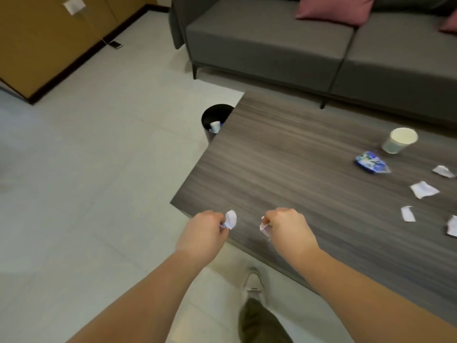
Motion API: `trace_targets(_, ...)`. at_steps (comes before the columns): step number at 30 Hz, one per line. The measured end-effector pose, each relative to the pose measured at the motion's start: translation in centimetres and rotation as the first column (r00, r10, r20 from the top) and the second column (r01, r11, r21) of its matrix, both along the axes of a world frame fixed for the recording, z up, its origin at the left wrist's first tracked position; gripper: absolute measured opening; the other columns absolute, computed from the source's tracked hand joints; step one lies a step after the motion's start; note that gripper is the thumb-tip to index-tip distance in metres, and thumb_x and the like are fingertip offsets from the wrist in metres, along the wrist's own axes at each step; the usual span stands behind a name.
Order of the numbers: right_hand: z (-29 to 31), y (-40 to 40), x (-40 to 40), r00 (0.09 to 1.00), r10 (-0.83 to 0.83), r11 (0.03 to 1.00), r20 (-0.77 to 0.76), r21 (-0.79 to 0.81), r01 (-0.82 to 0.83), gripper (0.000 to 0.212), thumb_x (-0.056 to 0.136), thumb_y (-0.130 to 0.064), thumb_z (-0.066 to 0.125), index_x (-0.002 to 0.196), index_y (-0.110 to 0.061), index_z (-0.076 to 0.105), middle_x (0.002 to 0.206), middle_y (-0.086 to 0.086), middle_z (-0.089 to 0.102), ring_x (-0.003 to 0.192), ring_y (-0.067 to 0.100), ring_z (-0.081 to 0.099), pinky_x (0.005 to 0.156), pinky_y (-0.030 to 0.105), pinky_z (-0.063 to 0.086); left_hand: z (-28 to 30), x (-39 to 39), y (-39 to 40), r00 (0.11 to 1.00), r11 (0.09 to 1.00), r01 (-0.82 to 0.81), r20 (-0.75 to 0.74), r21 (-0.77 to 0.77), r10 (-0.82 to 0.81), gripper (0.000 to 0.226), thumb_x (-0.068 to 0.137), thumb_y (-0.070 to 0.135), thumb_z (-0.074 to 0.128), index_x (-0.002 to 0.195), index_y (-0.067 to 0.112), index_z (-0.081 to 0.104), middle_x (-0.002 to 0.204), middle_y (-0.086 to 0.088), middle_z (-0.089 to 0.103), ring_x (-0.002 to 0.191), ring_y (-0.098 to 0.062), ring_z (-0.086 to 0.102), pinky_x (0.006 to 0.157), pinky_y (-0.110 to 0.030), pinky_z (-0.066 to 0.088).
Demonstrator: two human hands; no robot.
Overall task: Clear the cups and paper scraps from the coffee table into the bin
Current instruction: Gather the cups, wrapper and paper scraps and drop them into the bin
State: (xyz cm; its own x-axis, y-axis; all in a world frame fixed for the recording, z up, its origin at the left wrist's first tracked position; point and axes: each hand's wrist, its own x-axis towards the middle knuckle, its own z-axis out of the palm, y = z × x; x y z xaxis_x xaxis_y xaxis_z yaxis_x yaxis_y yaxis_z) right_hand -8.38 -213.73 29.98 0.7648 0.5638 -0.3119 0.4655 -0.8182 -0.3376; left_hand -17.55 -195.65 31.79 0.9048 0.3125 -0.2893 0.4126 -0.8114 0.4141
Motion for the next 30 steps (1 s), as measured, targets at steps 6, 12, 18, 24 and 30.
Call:
trace_targets(6,-2.3,10.0,2.1,1.0,0.022,0.999,-0.012,0.041,-0.022,0.015,0.091,-0.015,0.056,0.101,-0.018,0.066,0.098,0.002,0.061,0.089,0.024,0.061,0.072,0.032,0.046,-1.3,1.8,9.6,0.998,0.997,-0.045,-0.054,-0.055,0.042,0.022,0.093,0.027,0.048,0.094,0.035,0.069,0.084,0.016,0.061,0.076,-0.006,0.057,0.072,-0.019,0.046)
trace_targets(12,-2.3,19.3,7.3,1.0,0.011,1.0,-0.028,0.003,-0.011,0.017,0.09,-0.009,0.052,0.1,-0.015,0.064,0.097,0.004,0.06,0.088,0.027,0.06,0.07,0.034,0.044,-1.6,7.1,18.9,0.999,0.999,-0.028,-0.029,-0.029,0.027,0.021,0.095,0.027,0.047,0.091,0.033,0.066,0.085,0.01,0.058,0.074,-0.013,0.058,0.071,-0.029,0.05)
trace_targets(18,-1.7,28.0,10.9,0.997,0.043,0.999,-0.07,-0.029,-0.046,0.018,0.089,-0.003,0.052,0.098,-0.01,0.067,0.094,0.006,0.059,0.082,0.027,0.061,0.07,0.037,0.052,-2.0,10.8,27.0,0.998,0.998,-0.055,0.036,0.012,0.055,0.035,0.099,0.039,0.041,0.075,0.022,0.06,0.089,0.005,0.051,0.067,-0.017,0.058,0.07,-0.033,0.05)
trace_targets(24,-2.9,35.9,12.1,0.995,0.006,0.998,-0.102,-0.065,-0.013,0.021,0.098,-0.013,0.043,0.1,-0.011,0.064,0.094,0.005,0.057,0.084,0.027,0.06,0.07,0.034,0.047,-2.7,14.3,35.4,0.999,0.999,0.02,-0.027,-0.034,-0.021,0.04,0.099,0.041,0.037,0.066,0.024,0.051,0.082,0.003,0.05,0.068,-0.017,0.056,0.07,-0.034,0.049)
trace_targets(30,-3.6,44.6,14.2,0.98,-0.093,0.99,-0.173,-0.122,0.073,0.026,0.1,-0.026,0.041,0.099,-0.01,0.062,0.095,0.007,0.062,0.086,0.03,0.063,0.076,0.038,0.05,-3.6,16.8,46.3,0.987,0.993,0.115,-0.109,-0.017,-0.116,0.023,0.096,0.039,0.043,0.082,0.027,0.057,0.089,0.007,0.054,0.079,-0.016,0.059,0.076,-0.034,0.049)
